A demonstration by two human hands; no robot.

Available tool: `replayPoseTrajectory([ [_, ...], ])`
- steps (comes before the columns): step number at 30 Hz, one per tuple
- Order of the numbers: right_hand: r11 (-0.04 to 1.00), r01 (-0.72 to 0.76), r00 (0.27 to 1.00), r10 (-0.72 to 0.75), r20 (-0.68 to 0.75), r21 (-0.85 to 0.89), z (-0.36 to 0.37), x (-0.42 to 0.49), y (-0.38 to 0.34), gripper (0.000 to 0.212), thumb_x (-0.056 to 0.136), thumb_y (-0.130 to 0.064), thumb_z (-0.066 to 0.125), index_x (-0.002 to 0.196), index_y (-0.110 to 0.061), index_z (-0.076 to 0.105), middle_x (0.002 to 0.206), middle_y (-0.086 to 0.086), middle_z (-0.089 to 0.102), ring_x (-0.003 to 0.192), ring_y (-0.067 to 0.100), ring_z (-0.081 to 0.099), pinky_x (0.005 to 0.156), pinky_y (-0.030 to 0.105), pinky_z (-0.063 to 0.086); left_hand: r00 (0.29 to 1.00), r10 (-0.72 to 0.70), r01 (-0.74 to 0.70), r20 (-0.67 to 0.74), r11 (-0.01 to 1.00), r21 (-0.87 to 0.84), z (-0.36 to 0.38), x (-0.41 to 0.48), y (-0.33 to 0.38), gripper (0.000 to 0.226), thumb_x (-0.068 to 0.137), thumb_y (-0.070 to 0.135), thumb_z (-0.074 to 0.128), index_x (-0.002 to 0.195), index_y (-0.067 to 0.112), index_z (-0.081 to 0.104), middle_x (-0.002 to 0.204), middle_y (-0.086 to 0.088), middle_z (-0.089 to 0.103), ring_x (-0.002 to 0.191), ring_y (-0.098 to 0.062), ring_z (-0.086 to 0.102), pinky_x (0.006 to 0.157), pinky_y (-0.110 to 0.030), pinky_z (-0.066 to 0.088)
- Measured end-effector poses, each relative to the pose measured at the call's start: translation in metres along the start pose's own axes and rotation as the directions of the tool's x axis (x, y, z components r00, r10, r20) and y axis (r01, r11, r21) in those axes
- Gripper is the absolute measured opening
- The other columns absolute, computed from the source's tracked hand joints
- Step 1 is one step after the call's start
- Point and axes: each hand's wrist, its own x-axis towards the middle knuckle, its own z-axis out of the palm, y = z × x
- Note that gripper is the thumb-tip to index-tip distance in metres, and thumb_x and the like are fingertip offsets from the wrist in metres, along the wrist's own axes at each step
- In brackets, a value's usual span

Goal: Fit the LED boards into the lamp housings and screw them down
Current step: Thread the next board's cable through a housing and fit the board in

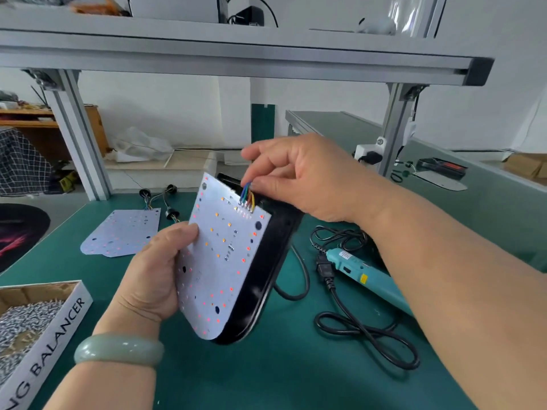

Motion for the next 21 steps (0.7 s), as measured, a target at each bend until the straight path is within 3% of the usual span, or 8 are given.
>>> replayPoseTrajectory([
  [2,0.996,0.002,0.998,-0.006,-0.055,-0.085,0.006,-0.001,0.0,0.024,0.087,-0.012,0.068,0.078,-0.033,0.064,0.117,-0.006,0.063,0.075,-0.003,0.068,0.074,0.008,0.048,0.999,0.044,-0.044,-0.005,0.999,0.019,-0.001,-0.002,0.003,0.022,0.067,0.029,0.056,0.072,0.012,0.07,0.067,-0.005,0.071,0.058,-0.019,0.067,0.058,-0.025,0.054],
  [5,0.981,-0.018,0.99,-0.01,-0.141,-0.194,0.013,-0.004,0.007,0.026,0.086,-0.01,0.067,0.081,-0.031,0.054,0.107,0.002,0.069,0.085,0.01,0.068,0.079,0.022,0.052,0.997,0.076,-0.079,0.034,0.994,0.073,0.002,-0.004,0.005,0.015,0.064,0.026,0.064,0.062,0.012,0.069,0.062,-0.005,0.069,0.052,-0.018,0.064,0.054,-0.022,0.051],
  [7,0.97,-0.094,0.991,0.071,-0.111,-0.222,0.013,-0.002,0.013,0.022,0.088,-0.014,0.067,0.098,-0.024,0.05,0.108,0.001,0.066,0.083,0.005,0.062,0.075,0.017,0.048,0.997,0.069,-0.073,0.044,0.993,0.092,0.004,-0.005,0.007,0.017,0.065,0.021,0.065,0.069,0.004,0.064,0.063,-0.01,0.066,0.052,-0.022,0.059,0.054,-0.024,0.047],
  [10,0.948,-0.256,0.96,0.272,0.062,-0.188,0.008,-0.001,0.018,0.037,0.091,-0.017,0.065,0.126,-0.02,0.053,0.108,-0.003,0.069,0.084,0.005,0.059,0.071,0.008,0.043,0.993,0.074,-0.084,0.091,0.99,0.111,0.009,-0.01,0.015,0.024,0.064,0.028,0.072,0.063,0.006,0.061,0.058,-0.009,0.06,0.047,-0.02,0.052,0.05,-0.021,0.041],
  [12,0.94,-0.284,0.938,0.314,0.15,-0.189,0.006,-0.004,0.02,0.022,0.091,-0.015,0.064,0.113,-0.013,0.064,0.104,0.005,0.072,0.082,0.007,0.058,0.072,0.018,0.045,0.977,0.092,-0.125,0.191,0.978,0.169,0.014,-0.016,0.022,0.025,0.06,0.031,0.079,0.054,0.013,0.063,0.054,-0.004,0.058,0.041,-0.016,0.052,0.045,-0.015,0.041],
  [14,0.944,-0.29,0.939,0.313,0.146,-0.159,0.006,-0.008,0.021,0.009,0.092,-0.017,0.064,0.094,-0.009,0.068,0.095,0.009,0.074,0.073,0.006,0.054,0.065,0.022,0.045,0.955,0.114,-0.18,0.272,0.957,0.229,0.019,-0.021,0.028,0.022,0.064,0.031,0.077,0.05,0.018,0.065,0.053,0.003,0.06,0.04,-0.01,0.053,0.042,-0.013,0.041],
  [17,0.948,-0.283,0.954,0.294,0.061,-0.146,0.009,-0.009,0.023,0.014,0.088,-0.018,0.066,0.074,-0.02,0.065,0.075,-0.005,0.071,0.063,-0.001,0.05,0.06,0.018,0.042,0.924,0.123,-0.267,0.361,0.884,0.383,0.024,-0.022,0.034,0.039,0.054,0.063,0.08,0.071,0.028,0.076,0.074,0.007,0.072,0.057,-0.007,0.065,0.049,-0.017,0.049],
  [21,0.947,-0.26,0.966,0.252,-0.065,-0.188,0.015,-0.008,0.029,0.014,0.084,-0.022,0.07,0.077,-0.011,0.068,0.075,0.013,0.068,0.066,0.011,0.047,0.059,0.025,0.04,0.939,0.114,-0.273,0.324,0.818,0.506,0.022,-0.022,0.036,0.063,0.046,0.08,0.071,0.084,0.03,0.076,0.076,-0.001,0.073,0.059,-0.01,0.065,0.05,-0.021,0.05],
])
